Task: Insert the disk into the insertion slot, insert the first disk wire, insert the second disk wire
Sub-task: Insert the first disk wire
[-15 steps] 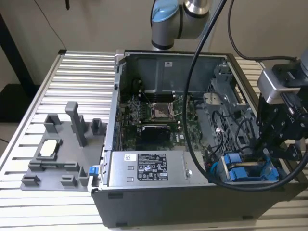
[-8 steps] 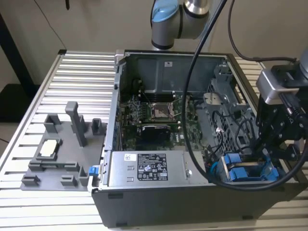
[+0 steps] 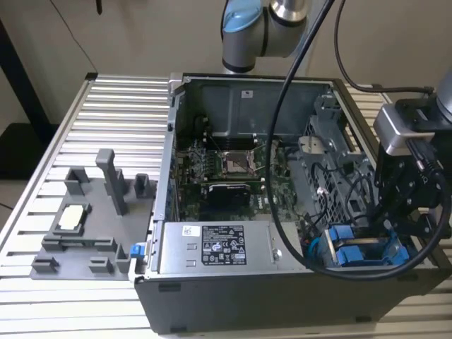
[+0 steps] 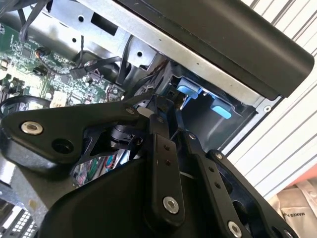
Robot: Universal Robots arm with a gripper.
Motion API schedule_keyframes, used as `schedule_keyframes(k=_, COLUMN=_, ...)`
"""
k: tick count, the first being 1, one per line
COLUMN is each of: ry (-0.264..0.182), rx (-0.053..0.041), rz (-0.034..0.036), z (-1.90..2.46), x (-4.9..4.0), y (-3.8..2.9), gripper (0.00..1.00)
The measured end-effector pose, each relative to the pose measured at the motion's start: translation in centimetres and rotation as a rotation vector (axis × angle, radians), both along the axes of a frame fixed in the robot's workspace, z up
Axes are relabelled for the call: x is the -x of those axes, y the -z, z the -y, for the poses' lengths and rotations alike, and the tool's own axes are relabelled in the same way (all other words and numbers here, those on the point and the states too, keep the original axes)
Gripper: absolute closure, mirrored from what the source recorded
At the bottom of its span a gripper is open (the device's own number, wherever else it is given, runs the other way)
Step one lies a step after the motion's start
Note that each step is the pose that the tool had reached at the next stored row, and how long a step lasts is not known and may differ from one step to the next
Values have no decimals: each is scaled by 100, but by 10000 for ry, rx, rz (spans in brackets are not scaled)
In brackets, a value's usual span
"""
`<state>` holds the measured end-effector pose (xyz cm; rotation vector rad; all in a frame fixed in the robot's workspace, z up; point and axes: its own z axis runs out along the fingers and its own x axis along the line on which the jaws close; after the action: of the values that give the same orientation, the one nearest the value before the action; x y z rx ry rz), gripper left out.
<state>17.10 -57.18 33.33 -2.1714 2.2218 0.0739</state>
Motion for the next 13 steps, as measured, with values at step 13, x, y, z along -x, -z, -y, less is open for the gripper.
schedule_keyframes(k=13, ry=1, rx=-17, rz=-28, z=0, x=1, y=-224, gripper=73)
